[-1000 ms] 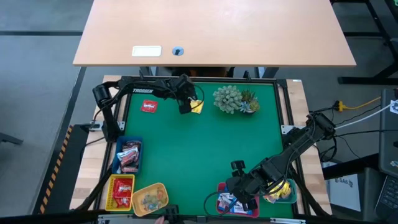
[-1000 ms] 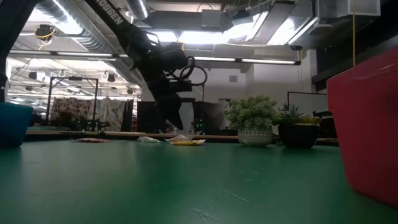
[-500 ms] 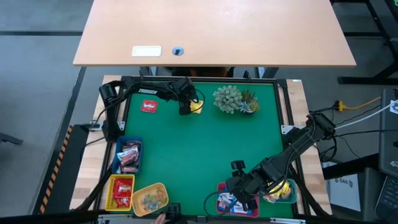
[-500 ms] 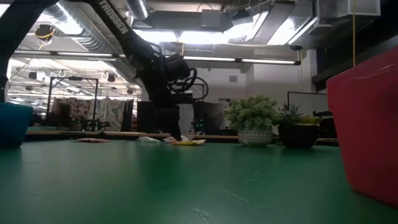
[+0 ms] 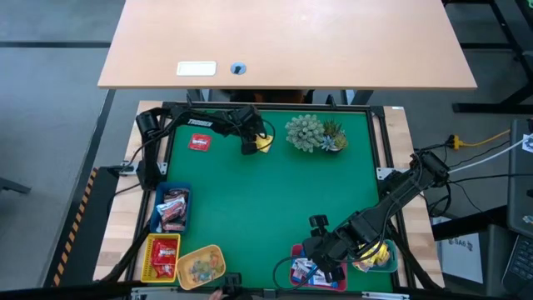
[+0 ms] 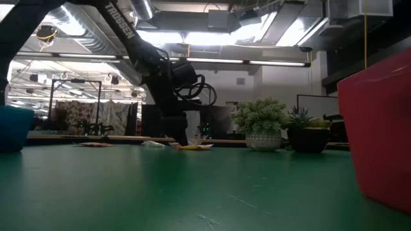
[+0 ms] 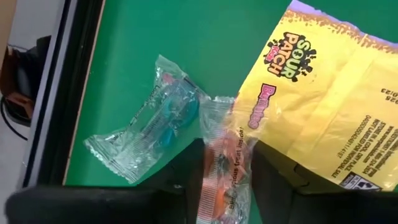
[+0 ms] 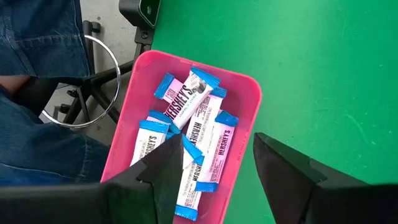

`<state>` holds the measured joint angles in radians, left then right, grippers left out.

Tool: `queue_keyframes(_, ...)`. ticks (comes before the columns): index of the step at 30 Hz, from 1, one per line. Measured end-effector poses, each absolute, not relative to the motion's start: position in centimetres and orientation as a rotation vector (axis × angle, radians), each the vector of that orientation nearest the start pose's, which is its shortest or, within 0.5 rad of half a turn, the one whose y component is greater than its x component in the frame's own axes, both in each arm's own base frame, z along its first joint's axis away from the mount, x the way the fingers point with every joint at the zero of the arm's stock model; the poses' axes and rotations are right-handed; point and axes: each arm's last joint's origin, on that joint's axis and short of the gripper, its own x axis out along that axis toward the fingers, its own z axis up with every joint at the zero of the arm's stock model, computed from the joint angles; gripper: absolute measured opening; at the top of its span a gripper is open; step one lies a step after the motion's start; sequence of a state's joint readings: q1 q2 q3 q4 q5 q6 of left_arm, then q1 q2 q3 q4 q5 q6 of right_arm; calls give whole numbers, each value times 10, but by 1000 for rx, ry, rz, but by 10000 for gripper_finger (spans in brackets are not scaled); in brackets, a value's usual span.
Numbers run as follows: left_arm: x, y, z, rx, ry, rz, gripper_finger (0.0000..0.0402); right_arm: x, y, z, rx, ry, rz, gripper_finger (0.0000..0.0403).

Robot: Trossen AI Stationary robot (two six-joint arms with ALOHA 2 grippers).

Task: Sort candy
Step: Put the transparent candy into the orange bin

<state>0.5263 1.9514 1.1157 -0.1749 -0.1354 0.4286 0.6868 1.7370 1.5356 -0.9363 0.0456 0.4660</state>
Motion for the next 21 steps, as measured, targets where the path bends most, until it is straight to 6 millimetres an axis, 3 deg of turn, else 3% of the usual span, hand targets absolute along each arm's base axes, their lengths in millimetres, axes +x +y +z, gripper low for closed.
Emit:
queue_keyframes(13,331,178,131,86,1073,408,77,276,225,286,-7,1172,303,195)
queue_keyframes(21,333,159,168,9,954,420,76,276,225,286,-7,1171,303,195)
